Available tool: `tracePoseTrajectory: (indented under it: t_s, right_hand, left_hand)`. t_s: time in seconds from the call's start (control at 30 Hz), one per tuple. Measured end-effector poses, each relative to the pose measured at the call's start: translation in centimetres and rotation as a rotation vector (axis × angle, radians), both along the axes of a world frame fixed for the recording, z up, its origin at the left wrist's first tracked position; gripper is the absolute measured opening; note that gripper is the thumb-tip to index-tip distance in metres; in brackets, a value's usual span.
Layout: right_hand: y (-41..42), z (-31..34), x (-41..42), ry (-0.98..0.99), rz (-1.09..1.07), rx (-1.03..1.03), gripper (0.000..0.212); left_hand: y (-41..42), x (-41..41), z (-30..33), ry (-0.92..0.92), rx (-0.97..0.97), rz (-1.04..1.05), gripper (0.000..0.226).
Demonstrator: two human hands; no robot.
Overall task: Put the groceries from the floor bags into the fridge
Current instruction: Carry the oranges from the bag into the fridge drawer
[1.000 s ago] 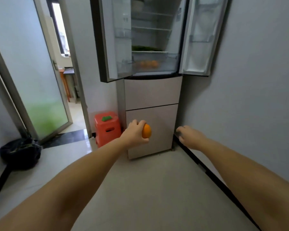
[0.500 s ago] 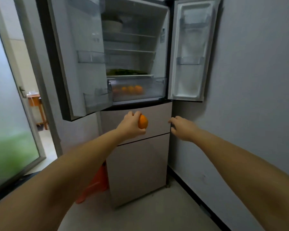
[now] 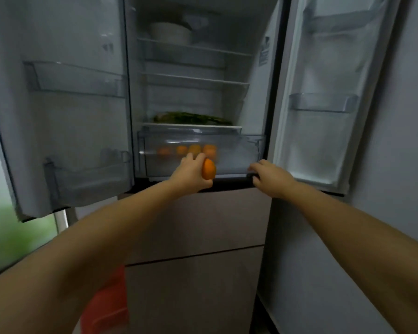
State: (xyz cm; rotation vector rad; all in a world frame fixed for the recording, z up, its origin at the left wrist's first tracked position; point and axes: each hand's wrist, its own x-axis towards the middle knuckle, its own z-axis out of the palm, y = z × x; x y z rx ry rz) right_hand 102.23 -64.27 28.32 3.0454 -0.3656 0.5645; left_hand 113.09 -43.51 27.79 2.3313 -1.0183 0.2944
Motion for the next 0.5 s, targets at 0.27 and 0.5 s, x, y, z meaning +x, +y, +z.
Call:
tracePoseTrajectory:
  t_s: [0.27, 0.5]
  right_hand:
    - [-7.7, 4.4, 14.5, -0.179, 0.155, 0.04, 0.036]
    - [-10.0, 7.8, 27.3, -0.333, 0.323, 0.043, 0.032]
  left_hand:
    - [-6.3, 12.1, 6.8, -0.064, -0.111, 0.134, 0.069]
    - [-10.0, 23.6, 12.7, -0.135, -0.036, 0.201, 0.062]
